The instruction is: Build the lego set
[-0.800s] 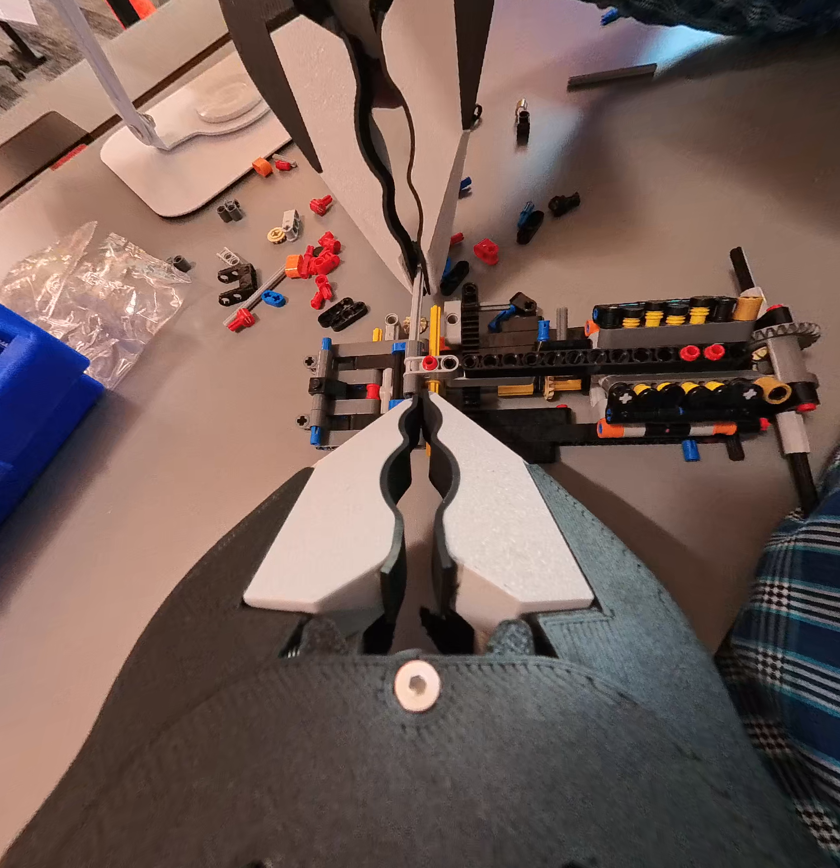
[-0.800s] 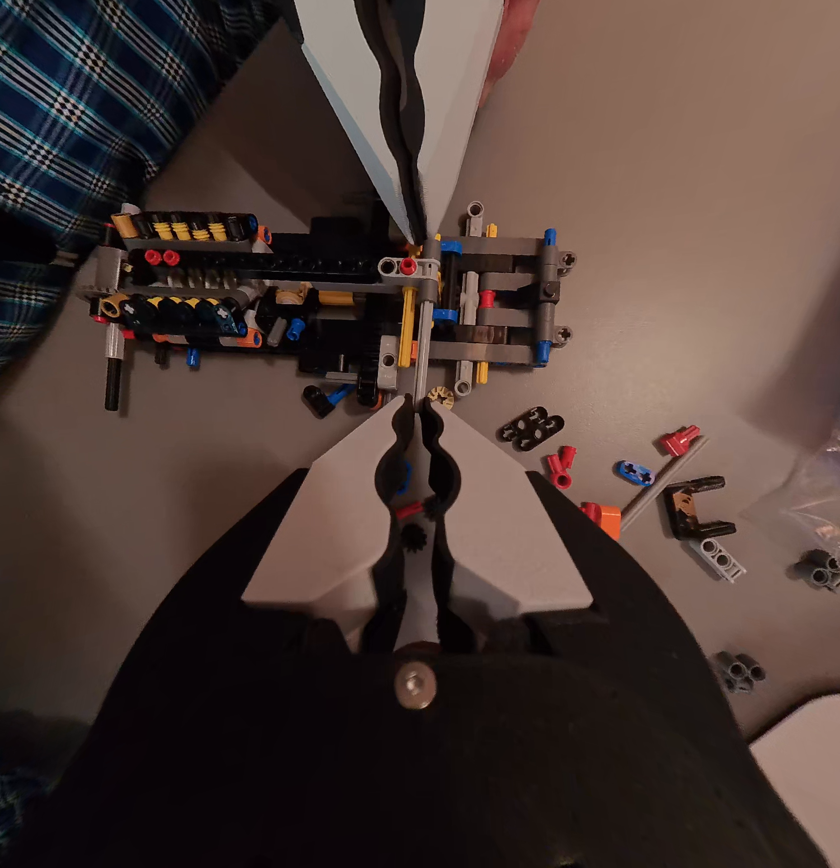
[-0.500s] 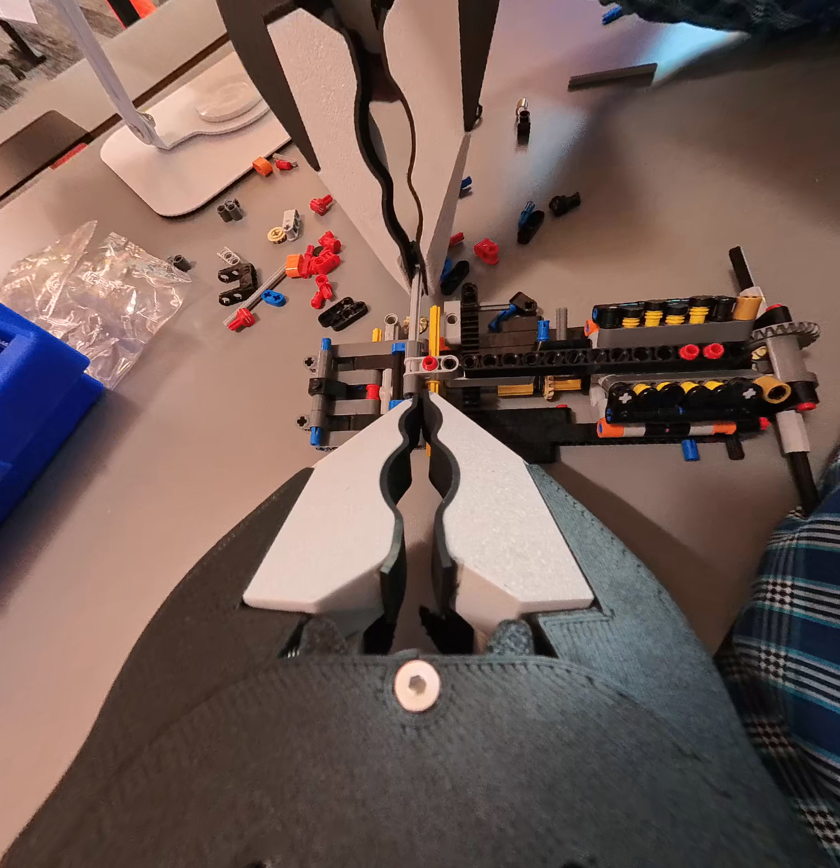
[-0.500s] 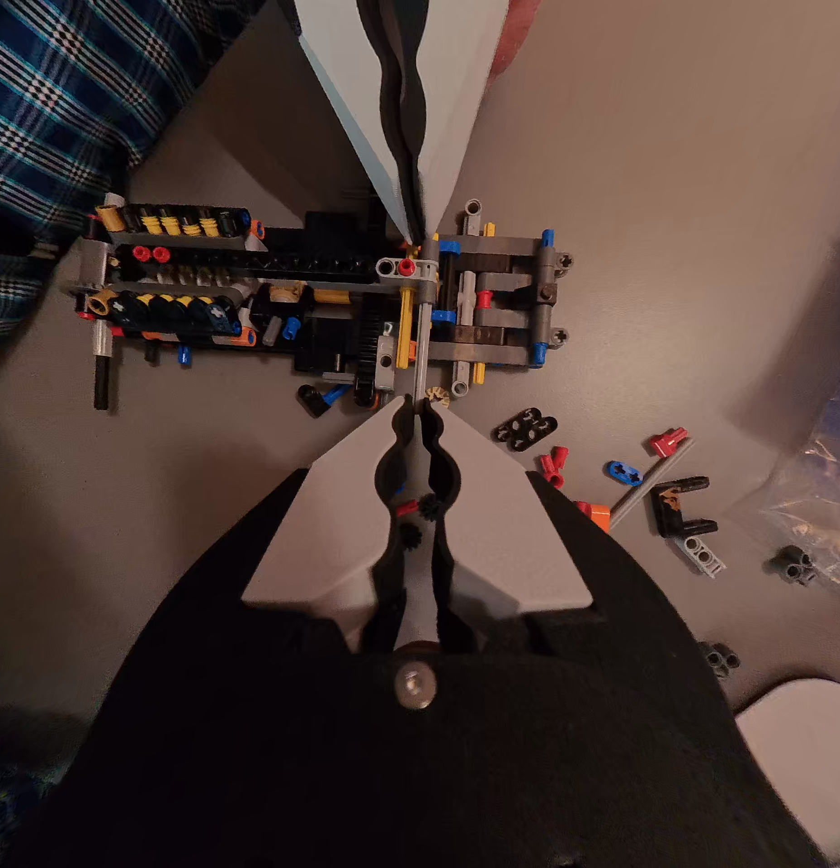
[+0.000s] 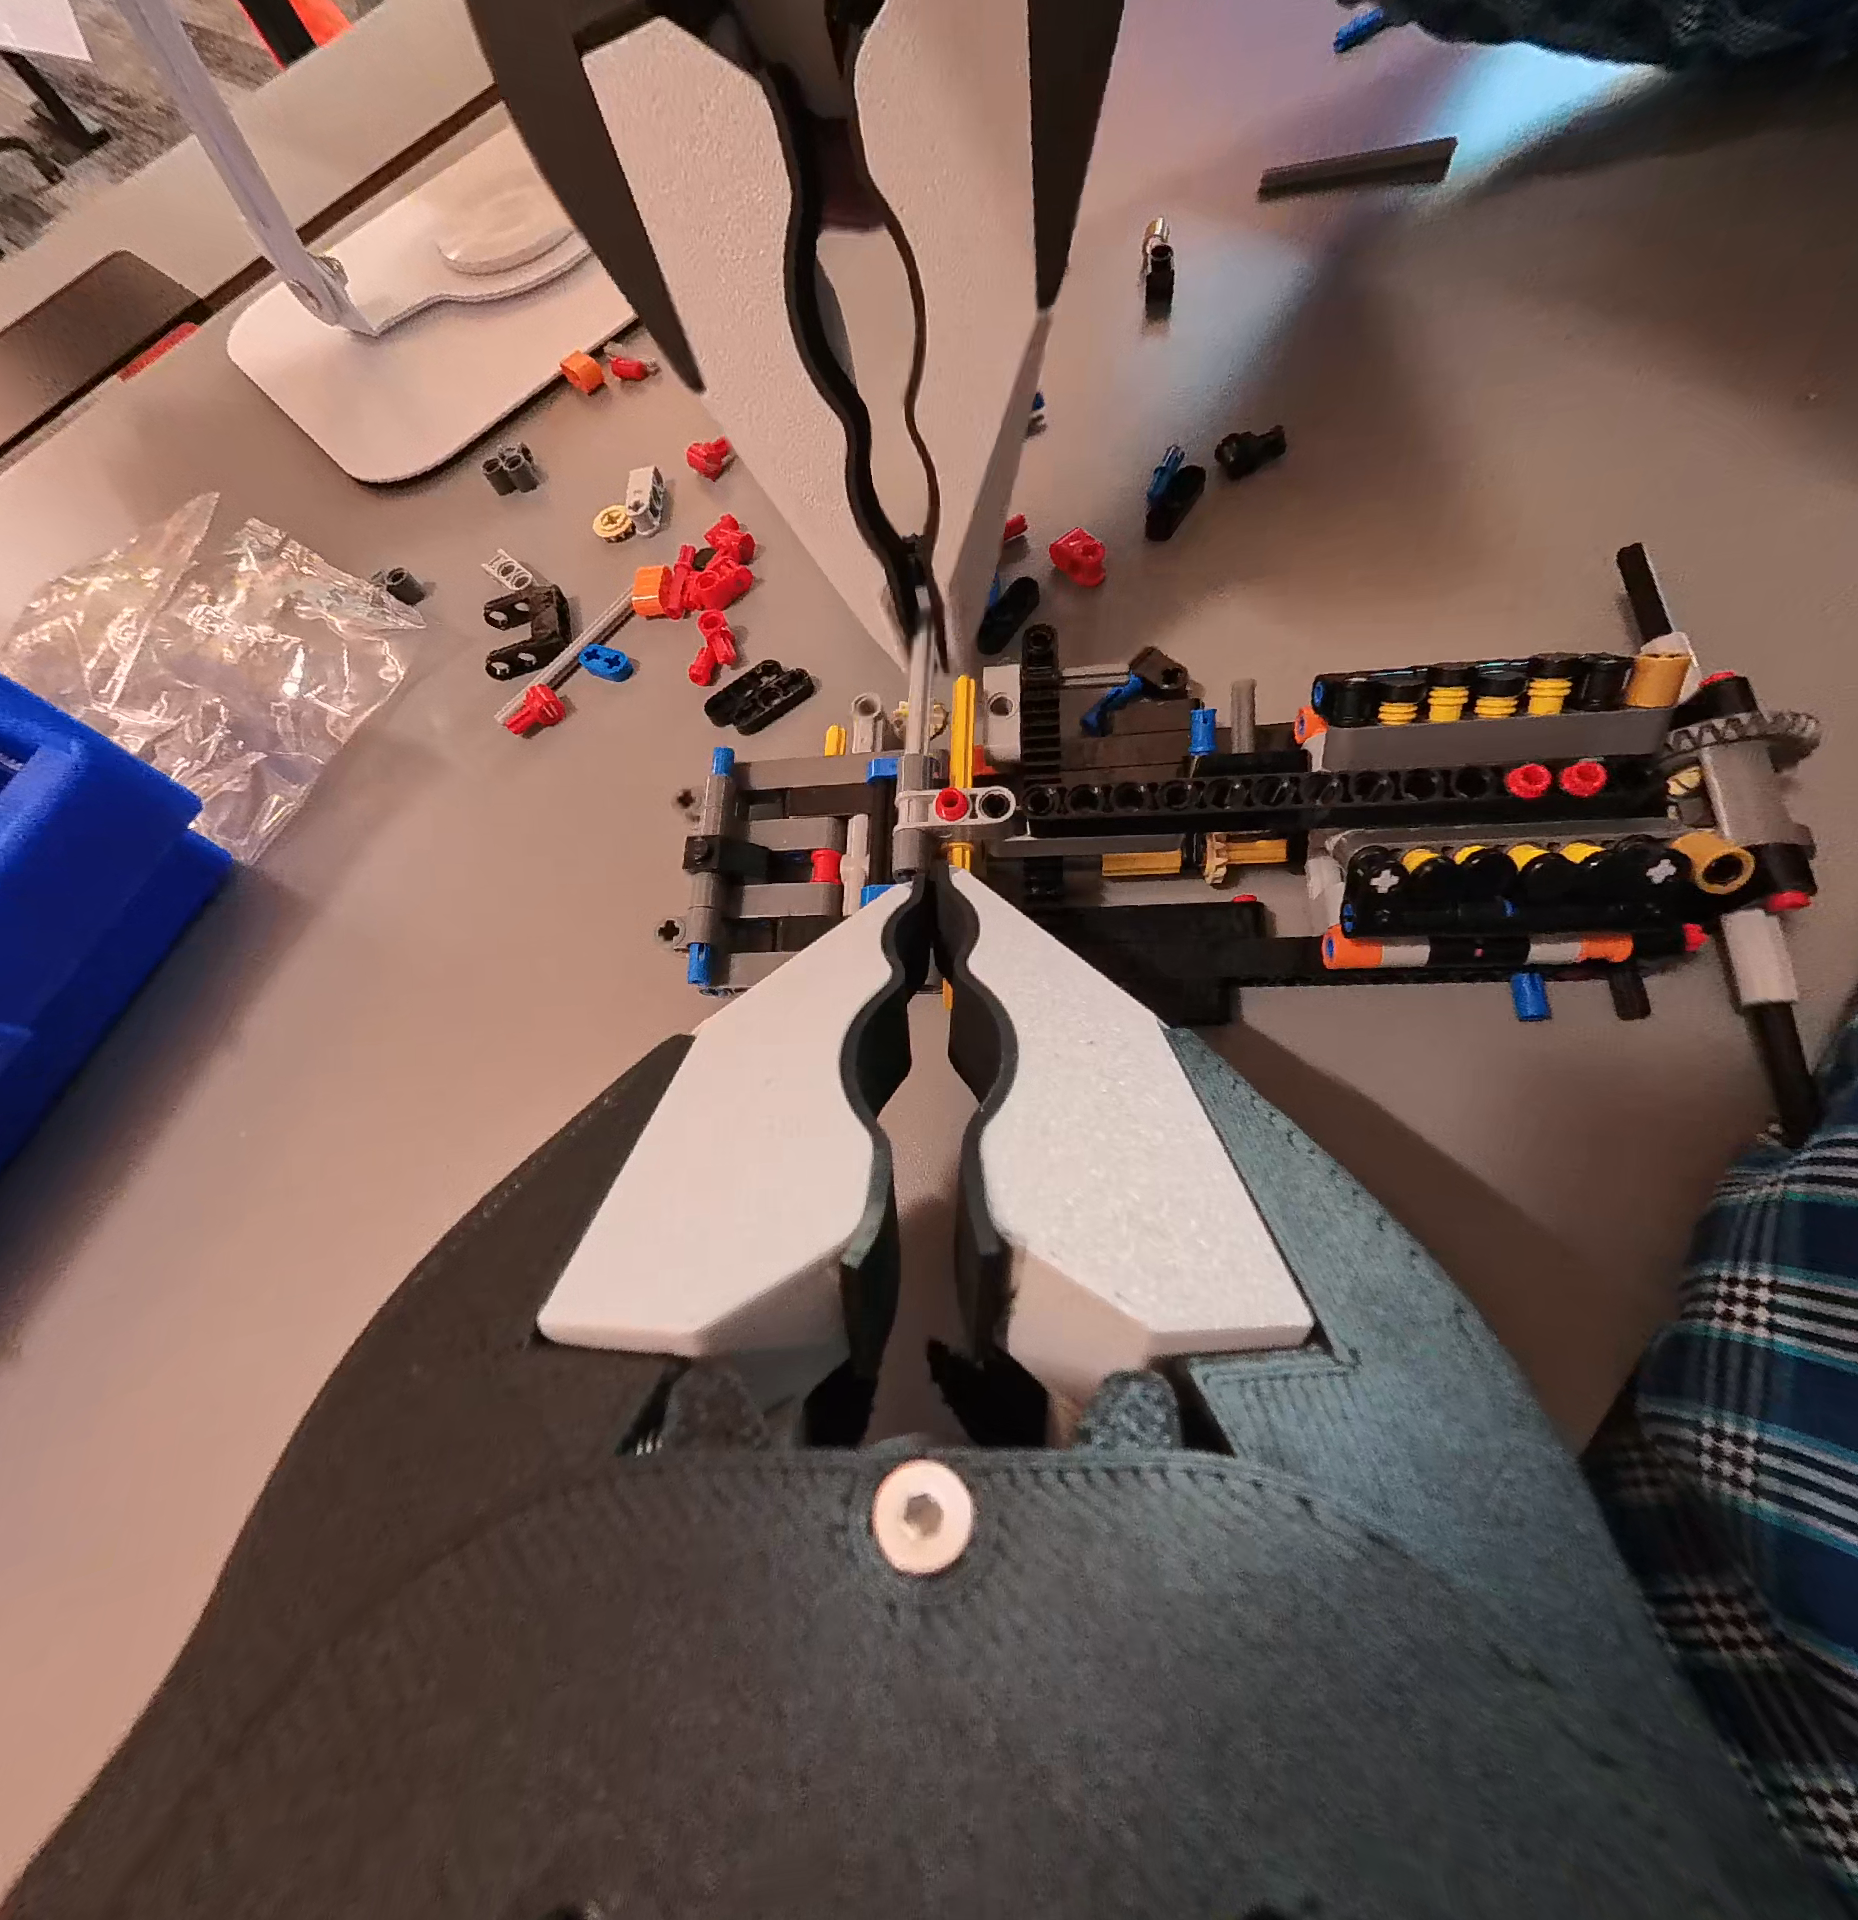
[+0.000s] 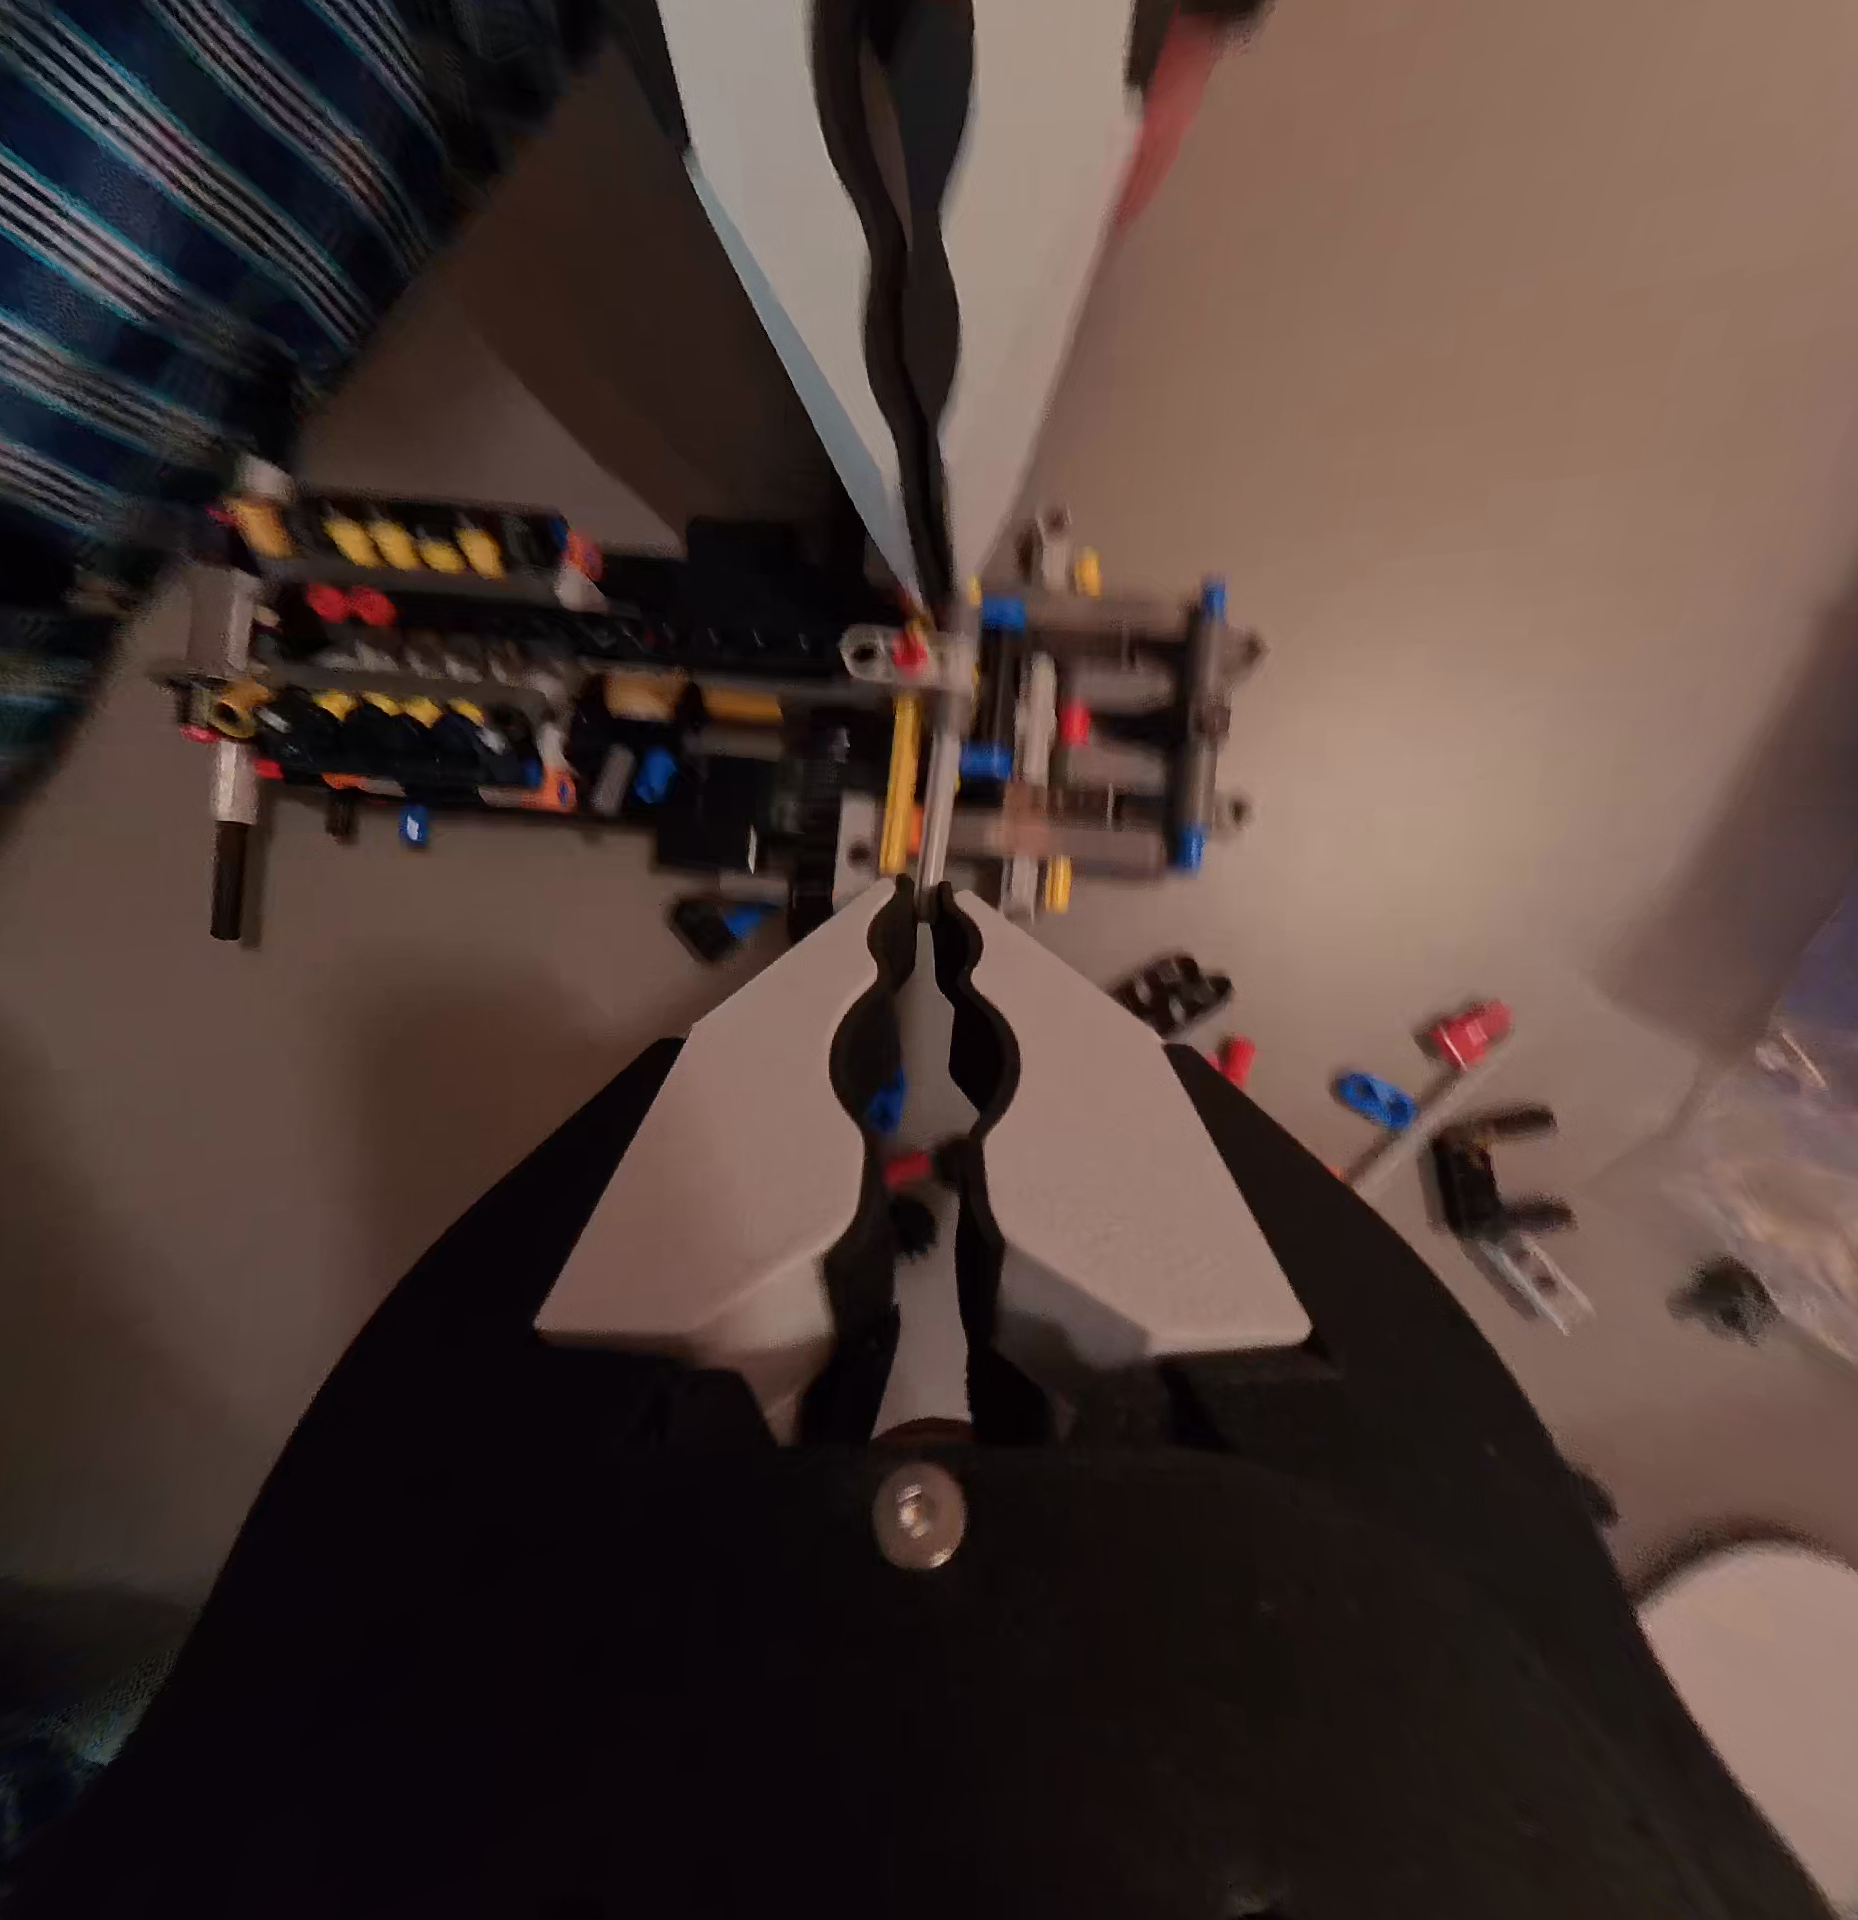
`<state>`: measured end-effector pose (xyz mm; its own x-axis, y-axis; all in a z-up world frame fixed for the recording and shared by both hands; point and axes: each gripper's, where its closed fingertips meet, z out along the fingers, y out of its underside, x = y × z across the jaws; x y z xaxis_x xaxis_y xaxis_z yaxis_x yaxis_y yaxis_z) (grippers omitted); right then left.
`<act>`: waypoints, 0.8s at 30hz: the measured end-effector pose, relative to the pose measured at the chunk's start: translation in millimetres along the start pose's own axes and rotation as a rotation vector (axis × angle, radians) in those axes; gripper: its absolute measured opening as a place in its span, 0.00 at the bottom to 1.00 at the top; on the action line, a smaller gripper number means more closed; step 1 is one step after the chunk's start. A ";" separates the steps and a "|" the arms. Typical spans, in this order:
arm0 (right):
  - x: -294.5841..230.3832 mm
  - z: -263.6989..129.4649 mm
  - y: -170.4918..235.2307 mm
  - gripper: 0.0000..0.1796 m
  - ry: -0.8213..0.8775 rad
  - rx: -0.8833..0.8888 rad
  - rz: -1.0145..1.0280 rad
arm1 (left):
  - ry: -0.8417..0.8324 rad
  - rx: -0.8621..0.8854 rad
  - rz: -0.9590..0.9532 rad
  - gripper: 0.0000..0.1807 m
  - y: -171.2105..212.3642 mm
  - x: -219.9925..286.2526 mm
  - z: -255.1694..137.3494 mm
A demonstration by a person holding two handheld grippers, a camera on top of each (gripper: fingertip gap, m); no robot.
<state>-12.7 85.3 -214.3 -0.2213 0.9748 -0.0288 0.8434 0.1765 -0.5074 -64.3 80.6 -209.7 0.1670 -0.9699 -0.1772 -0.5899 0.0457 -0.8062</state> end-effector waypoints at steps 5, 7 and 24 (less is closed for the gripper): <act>3.6 2.5 2.1 0.00 0.018 -0.023 0.009 | -0.010 0.000 0.001 0.00 -0.7 -0.7 1.4; 4.7 2.6 1.6 0.00 0.030 -0.028 0.001 | 0.002 0.000 -0.009 0.00 -0.4 -0.4 1.2; 9.4 -3.5 8.3 0.00 -0.002 0.031 0.069 | 0.001 0.031 -0.019 0.00 -4.4 -5.1 0.8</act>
<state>-6.0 96.4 -215.8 -0.1643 0.9842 -0.0665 0.8409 0.1045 -0.5310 -62.0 85.5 -205.7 0.1773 -0.9708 -0.1615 -0.5621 0.0349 -0.8264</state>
